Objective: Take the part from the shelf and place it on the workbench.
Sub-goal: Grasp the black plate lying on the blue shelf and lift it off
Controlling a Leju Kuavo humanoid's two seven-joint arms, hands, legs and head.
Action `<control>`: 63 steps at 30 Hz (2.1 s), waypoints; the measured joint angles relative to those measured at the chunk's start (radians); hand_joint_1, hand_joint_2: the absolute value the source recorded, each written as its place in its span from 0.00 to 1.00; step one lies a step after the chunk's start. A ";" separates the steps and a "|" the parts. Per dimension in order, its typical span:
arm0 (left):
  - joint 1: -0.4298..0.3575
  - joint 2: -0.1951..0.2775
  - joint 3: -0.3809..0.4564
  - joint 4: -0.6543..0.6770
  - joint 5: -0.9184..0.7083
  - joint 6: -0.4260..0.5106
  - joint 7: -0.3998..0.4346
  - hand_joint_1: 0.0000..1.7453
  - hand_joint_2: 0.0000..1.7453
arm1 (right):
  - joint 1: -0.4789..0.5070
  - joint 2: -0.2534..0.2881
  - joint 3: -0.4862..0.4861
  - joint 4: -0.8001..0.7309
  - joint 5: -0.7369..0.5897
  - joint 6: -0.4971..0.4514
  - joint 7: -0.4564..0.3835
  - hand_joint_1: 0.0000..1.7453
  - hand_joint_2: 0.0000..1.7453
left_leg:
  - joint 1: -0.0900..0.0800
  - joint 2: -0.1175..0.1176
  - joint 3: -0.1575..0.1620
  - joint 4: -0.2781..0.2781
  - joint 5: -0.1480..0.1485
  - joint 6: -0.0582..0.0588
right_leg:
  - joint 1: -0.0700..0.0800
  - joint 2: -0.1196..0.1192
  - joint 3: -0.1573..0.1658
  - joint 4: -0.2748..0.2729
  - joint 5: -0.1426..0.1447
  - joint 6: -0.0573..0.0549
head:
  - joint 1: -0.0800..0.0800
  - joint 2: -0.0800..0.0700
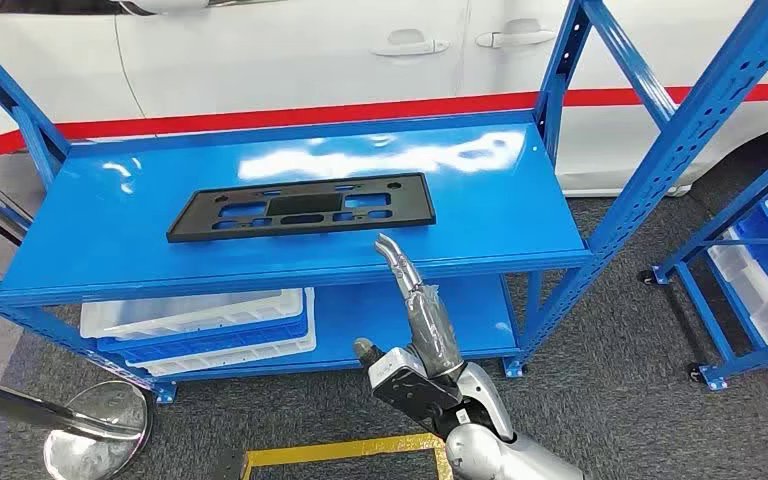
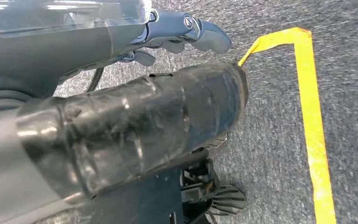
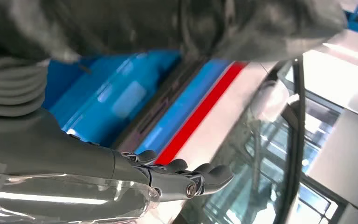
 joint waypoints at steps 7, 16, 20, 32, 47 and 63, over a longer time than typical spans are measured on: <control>-0.002 -0.002 0.000 0.000 0.000 0.007 0.008 0.00 0.00 | 0.003 0.000 0.000 0.000 0.005 -0.004 0.010 0.00 0.00 | -0.024 0.002 -0.133 0.185 -0.002 0.031 | 0.027 -0.003 0.013 0.000 -0.009 -0.017 | -0.003 0.000; -0.009 -0.006 0.000 0.000 -0.013 0.019 0.016 0.00 0.00 | 0.001 0.000 -0.007 -0.002 -0.011 -0.006 0.014 0.00 0.75 | -0.043 0.008 -0.031 -0.065 0.101 0.082 | 0.035 -0.007 0.005 0.023 -0.036 0.008 | 0.001 0.000; -0.013 -0.009 -0.001 0.000 -0.022 0.017 0.025 0.00 0.00 | -0.004 -0.001 -0.010 0.001 -0.024 0.017 0.016 0.00 1.00 | -0.040 0.008 -0.029 -0.070 0.104 0.083 | 0.025 -0.008 -0.093 0.225 -0.121 0.024 | 0.003 0.000; -0.040 -0.021 -0.020 0.000 -0.068 0.001 0.055 0.00 0.00 | -0.123 0.017 -0.007 0.061 -0.089 0.158 0.040 0.00 0.00 | -0.034 0.004 -0.085 0.050 0.036 0.027 | 0.017 -0.005 0.011 -0.011 0.002 -0.015 | -0.004 0.000; -0.064 -0.036 -0.030 -0.001 -0.107 -0.006 0.079 0.00 0.00 | -0.263 0.069 0.020 0.259 0.068 0.093 0.103 0.00 0.75 | -0.040 0.004 -0.047 -0.066 0.117 0.073 | 0.029 -0.008 -0.018 0.043 -0.037 0.013 | -0.004 0.000; -0.070 -0.038 -0.030 -0.002 -0.138 -0.038 0.103 0.00 0.00 | -0.374 0.138 0.040 0.465 0.238 0.065 0.158 0.00 1.00 | -0.040 0.003 -0.112 0.081 0.028 0.026 | 0.017 -0.007 -0.003 -0.010 0.011 -0.018 | -0.011 0.000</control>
